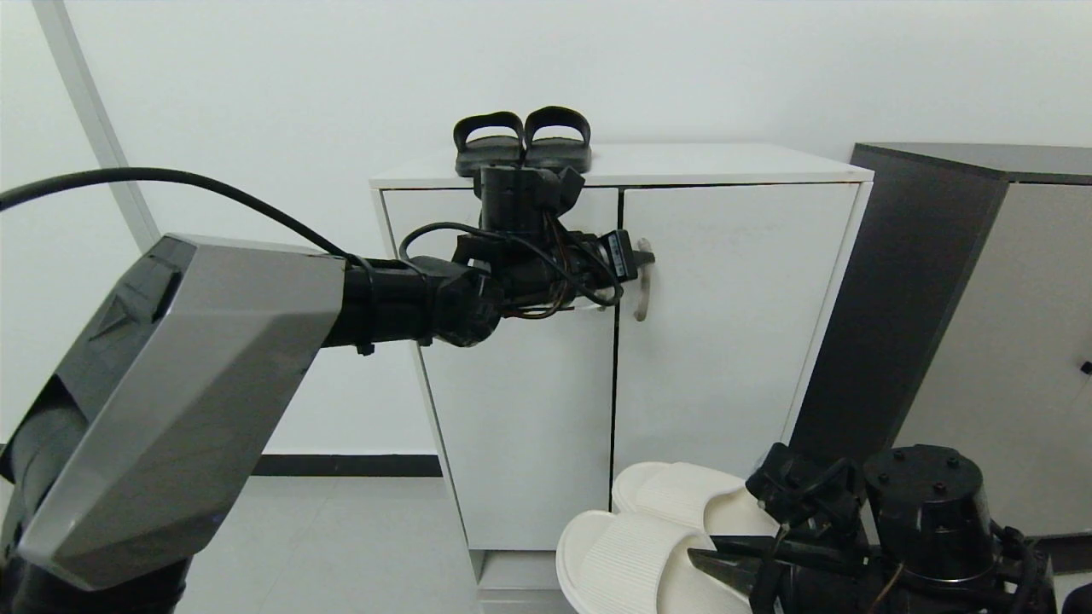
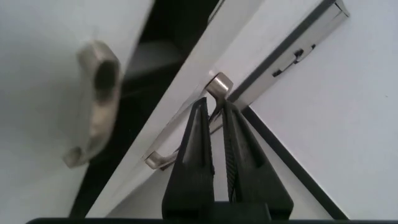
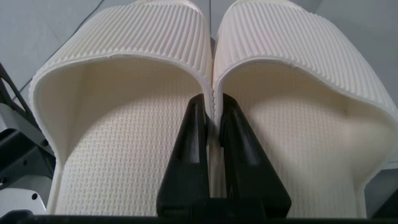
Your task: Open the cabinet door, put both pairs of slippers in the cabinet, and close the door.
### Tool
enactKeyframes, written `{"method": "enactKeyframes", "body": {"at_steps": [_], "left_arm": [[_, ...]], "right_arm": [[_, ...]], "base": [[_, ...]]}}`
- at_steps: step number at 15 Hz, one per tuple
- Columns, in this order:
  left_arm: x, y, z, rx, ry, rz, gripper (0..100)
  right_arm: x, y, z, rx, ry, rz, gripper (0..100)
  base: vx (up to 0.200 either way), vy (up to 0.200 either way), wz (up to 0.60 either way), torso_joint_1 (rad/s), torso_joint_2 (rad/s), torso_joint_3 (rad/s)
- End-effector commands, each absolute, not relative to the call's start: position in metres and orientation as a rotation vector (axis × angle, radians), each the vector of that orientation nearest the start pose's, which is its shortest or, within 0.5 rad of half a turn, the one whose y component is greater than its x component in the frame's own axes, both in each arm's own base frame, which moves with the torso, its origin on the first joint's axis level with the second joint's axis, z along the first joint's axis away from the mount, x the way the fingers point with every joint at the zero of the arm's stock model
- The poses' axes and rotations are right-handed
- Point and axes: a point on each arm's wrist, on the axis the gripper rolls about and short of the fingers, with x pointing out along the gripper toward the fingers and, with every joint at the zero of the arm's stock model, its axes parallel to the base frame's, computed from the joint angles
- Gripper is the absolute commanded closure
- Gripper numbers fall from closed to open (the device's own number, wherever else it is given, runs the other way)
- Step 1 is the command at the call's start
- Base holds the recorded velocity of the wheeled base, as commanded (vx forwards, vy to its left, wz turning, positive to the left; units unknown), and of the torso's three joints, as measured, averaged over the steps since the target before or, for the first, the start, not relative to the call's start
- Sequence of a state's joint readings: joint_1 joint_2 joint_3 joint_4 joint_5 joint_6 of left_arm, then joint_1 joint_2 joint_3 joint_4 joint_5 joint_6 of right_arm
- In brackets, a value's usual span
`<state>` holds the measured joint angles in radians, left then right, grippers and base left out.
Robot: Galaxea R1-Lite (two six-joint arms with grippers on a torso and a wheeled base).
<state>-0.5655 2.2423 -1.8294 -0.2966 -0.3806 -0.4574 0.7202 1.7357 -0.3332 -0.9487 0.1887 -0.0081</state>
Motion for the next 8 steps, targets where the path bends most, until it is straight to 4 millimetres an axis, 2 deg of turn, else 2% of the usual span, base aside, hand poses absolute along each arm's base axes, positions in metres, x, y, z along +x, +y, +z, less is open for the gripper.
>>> {"method": "enactKeyframes", "body": {"at_steps": [1, 5, 8], "left_arm": [[0.386, -0.260, 0.225, -0.409, 0.338, -0.910, 100], [0.360, -0.246, 0.227, -0.412, 0.319, -0.915, 100], [0.329, -0.230, 0.232, -0.402, 0.318, -0.900, 100]], "right_arm": [[0.180, 0.165, 0.092, -0.133, 0.448, 0.900, 100], [0.177, 0.165, 0.094, -0.132, 0.440, 0.908, 100], [0.176, 0.164, 0.095, -0.148, 0.428, 0.913, 100]], "base": [[0.000, 0.000, 0.00, 0.000, 0.00, 0.000], [0.000, 0.000, 0.00, 0.000, 0.00, 0.000], [0.000, 0.000, 0.00, 0.000, 0.00, 0.000]]}}
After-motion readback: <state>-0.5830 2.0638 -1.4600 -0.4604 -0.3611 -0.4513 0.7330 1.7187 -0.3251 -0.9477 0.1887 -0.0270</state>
